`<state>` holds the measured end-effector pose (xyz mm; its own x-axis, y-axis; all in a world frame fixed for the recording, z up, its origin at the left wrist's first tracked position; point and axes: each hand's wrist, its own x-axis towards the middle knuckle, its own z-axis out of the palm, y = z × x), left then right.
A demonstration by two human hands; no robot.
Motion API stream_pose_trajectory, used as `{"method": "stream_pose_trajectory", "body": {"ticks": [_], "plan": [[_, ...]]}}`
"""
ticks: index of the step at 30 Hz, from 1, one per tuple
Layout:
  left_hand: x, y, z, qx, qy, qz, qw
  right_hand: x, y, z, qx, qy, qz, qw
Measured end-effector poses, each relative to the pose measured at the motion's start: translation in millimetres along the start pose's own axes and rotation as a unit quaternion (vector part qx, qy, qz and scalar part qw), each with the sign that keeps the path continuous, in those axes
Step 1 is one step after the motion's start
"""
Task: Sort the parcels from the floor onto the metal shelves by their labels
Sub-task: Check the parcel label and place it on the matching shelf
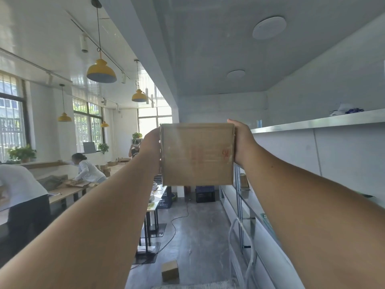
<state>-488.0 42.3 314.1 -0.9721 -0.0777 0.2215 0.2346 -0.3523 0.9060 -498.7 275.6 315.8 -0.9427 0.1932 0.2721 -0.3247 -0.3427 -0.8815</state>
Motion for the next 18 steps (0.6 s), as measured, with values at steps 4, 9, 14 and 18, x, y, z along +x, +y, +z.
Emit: {"method": "stream_pose_trajectory", "body": {"ticks": [4,9,14,18], "plan": [[1,-1,5,-0.044,-0.021,-0.024,0.999,-1,-1,-1,0.006,-0.037,0.015,0.999],[-4,-1,4,-0.042,-0.036,-0.03,0.998,-10,2,2,-0.003,-0.052,0.001,0.999],[1,-3,-1,0.003,-0.031,0.007,0.999,-6,6,-3,0.007,-0.062,-0.002,0.998],[8,-9,-6,0.015,0.008,0.027,0.999,-3,9,-3,-0.04,-0.067,0.01,0.997]]}}
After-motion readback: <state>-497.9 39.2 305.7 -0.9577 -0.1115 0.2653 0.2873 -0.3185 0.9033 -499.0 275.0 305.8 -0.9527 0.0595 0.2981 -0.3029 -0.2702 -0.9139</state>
